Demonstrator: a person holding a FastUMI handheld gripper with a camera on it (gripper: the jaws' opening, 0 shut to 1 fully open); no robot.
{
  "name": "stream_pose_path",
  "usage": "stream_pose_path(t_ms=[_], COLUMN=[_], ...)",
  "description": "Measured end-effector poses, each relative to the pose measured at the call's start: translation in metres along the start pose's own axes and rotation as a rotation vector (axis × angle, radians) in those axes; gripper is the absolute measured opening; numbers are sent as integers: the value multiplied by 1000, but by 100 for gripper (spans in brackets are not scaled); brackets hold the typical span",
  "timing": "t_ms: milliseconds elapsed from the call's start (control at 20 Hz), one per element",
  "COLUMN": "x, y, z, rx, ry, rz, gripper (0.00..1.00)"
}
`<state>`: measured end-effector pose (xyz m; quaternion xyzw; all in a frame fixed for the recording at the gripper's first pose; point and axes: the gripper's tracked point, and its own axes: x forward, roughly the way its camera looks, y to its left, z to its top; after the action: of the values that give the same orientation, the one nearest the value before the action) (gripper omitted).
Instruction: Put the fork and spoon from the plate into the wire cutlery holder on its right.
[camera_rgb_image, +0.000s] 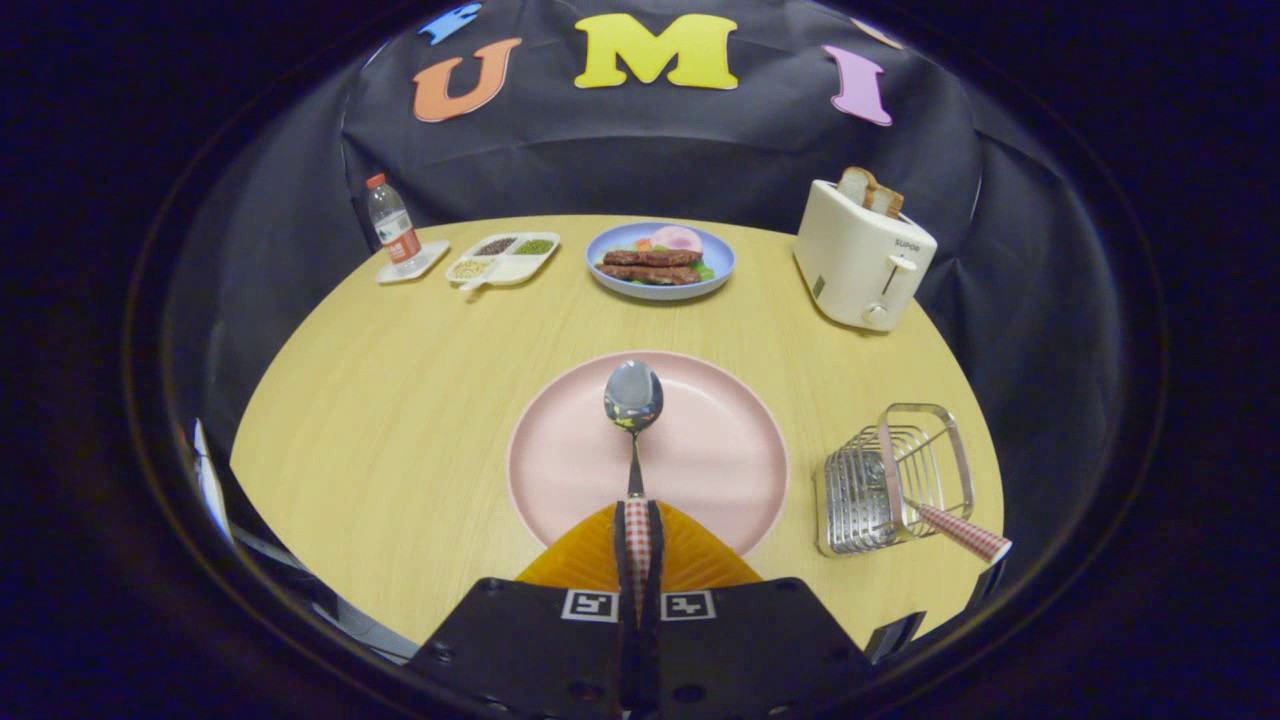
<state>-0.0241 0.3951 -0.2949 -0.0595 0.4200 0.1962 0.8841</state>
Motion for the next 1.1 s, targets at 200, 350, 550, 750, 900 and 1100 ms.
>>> stream_pose_path(t_ms=[200,350,550,750,900,1100], x=[-57,-97,-131,-151,-153,-138], y=[-5,-20,-59,-102,-140,-178], z=[22,35,45,50,45,34], rx=[31,34,55,86,137,139], ry=[-15,-32,-49,-67,2,167], rz=[47,73,55,15,-21,-44], gripper=[1,1,1,1,1,1])
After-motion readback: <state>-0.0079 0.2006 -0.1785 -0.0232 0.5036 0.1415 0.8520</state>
